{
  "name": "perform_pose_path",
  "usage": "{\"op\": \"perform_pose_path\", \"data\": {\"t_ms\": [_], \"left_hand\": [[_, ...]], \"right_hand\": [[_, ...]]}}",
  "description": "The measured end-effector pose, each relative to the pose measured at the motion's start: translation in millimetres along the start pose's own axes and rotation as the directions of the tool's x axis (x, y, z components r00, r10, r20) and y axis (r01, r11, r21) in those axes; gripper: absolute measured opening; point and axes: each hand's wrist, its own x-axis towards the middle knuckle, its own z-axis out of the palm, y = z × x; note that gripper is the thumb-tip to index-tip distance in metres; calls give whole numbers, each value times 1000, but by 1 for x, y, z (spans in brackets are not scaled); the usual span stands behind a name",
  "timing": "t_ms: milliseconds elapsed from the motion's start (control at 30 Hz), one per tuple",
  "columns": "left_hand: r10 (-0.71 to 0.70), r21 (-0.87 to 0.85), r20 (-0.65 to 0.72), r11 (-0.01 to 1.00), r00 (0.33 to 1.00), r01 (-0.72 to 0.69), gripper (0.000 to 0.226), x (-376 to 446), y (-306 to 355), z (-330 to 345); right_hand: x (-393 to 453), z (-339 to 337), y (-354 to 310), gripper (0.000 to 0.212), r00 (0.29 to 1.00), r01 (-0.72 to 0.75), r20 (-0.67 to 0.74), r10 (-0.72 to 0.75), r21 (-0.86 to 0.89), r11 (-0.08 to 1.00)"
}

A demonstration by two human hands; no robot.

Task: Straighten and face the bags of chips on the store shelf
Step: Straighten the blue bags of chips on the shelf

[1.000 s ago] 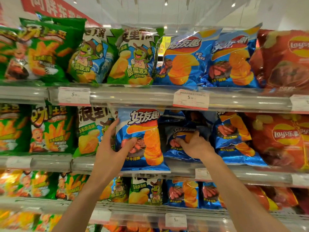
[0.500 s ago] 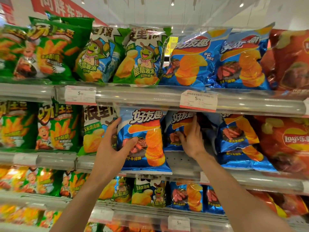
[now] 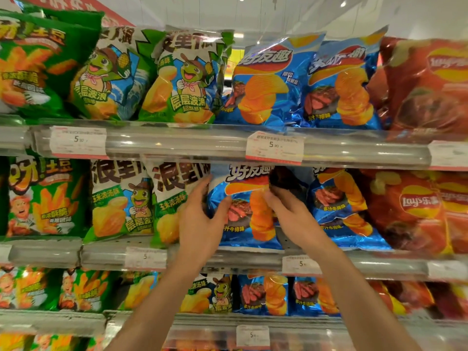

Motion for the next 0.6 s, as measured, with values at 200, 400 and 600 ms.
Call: {"op": "perform_pose_path", "data": {"t_ms": [200, 400, 600], "left_hand": [[56, 158, -1, 986, 998, -55, 51, 11, 0, 36], [-21, 297, 199, 954, 980, -40, 58, 7, -25, 28], [-8, 268, 236, 962, 972, -58, 54, 0, -28, 15]], "right_hand": [[9, -3, 2, 53, 995, 28, -94, -33, -51, 998], [-1, 6, 21, 27, 997, -32, -79, 21, -139, 990], [-17, 3, 11, 34, 994, -25, -107, 11, -131, 991]]}}
